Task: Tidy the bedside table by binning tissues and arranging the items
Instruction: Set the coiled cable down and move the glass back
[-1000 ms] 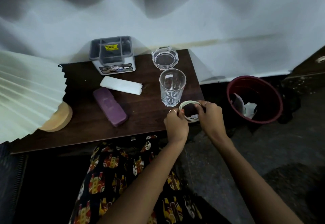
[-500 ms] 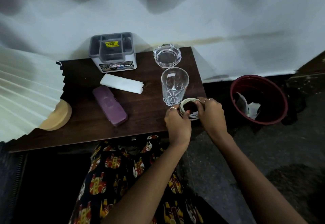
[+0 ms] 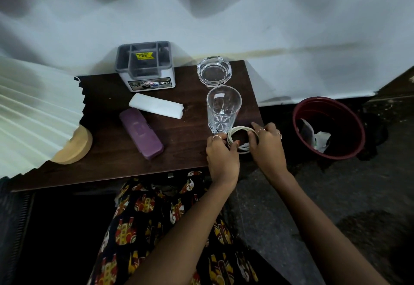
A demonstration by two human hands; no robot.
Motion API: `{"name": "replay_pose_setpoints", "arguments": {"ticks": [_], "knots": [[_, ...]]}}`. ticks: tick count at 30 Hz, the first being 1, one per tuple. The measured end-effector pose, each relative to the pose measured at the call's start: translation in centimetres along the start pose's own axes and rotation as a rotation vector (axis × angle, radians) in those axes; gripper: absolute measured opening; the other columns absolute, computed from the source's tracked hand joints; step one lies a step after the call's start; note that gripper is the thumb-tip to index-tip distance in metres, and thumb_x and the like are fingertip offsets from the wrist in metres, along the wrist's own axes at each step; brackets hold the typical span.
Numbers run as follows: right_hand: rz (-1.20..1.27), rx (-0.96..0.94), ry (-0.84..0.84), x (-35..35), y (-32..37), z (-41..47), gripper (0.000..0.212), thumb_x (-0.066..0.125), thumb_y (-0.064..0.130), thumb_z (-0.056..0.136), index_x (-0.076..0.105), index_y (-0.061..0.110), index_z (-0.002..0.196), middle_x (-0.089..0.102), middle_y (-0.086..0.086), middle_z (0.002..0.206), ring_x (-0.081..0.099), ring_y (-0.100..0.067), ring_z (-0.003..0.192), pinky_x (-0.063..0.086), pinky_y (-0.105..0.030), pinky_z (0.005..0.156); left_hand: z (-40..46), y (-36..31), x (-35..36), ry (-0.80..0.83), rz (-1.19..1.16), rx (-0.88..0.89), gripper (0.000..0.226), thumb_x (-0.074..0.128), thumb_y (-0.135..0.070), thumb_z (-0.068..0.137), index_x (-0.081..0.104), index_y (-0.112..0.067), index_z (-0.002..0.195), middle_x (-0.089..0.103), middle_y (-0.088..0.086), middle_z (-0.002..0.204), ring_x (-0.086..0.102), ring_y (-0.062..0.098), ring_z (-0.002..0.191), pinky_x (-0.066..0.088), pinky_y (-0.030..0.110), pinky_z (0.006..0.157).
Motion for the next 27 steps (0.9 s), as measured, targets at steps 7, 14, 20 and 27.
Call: {"name": "replay_pose_setpoints", "arguments": {"ticks": [7, 14, 20, 27], "knots": [[0.261, 0.08, 0.049, -2.7, -1.2, 1.4, 0.033, 0.039, 0.015, 0.097, 0.061, 0.003, 0.119, 0.064, -0.018, 0.115, 0.058, -0.029, 0.109, 0.04, -0.029, 0.093, 0.0, 0.1, -0.4, 0.092, -0.019, 0.03, 0.032, 0.067, -0.023, 0.085, 0.059, -0.007, 0.112, 0.053, 0.009, 0.116, 0.054, 0.021, 0.105, 0.04, 0.025, 0.089], [0.531, 0.044, 0.08, -6.7, 1.6, 2.3, 0.038, 0.06, 0.033, 0.089, 0.056, 0.018, 0.123, 0.065, 0.0, 0.102, 0.063, -0.016, 0.099, 0.051, -0.031, 0.088, 0.7, 1.7, -3.5, 0.116, 0.051, 0.078, 0.026, 0.066, -0.02, 0.085, 0.062, -0.009, 0.107, 0.055, 0.007, 0.112, 0.059, 0.022, 0.098, 0.047, 0.035, 0.093], [0.528, -0.216, 0.179, -6.5, 9.3, 2.2, 0.085, 0.083, 0.041, 0.063, 0.037, 0.03, 0.134, 0.049, 0.013, 0.118, 0.052, -0.002, 0.107, 0.046, -0.021, 0.092, 1.4, 2.5, -6.4, 0.082, 0.162, 0.176, 0.026, 0.065, -0.015, 0.085, 0.059, -0.012, 0.11, 0.05, 0.005, 0.118, 0.055, 0.023, 0.106, 0.044, 0.035, 0.098], [-0.015, -0.314, 0.257, -3.7, 10.9, 4.2, 0.096, 0.082, 0.044, 0.061, 0.033, 0.028, 0.141, 0.039, -0.001, 0.138, 0.049, -0.03, 0.121, 0.045, -0.045, 0.1, 1.5, 4.6, -7.9, 0.16, 0.498, 0.232, 0.054, 0.064, -0.029, 0.085, 0.044, -0.019, 0.134, 0.03, -0.001, 0.147, 0.026, 0.022, 0.137, 0.034, 0.045, 0.108]]}}
Point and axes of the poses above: each hand's wrist, its own z-axis towards the middle knuckle, its own x-axis out of the palm, y = z × x, the point moved 3 cm from there along z, towards the middle knuckle
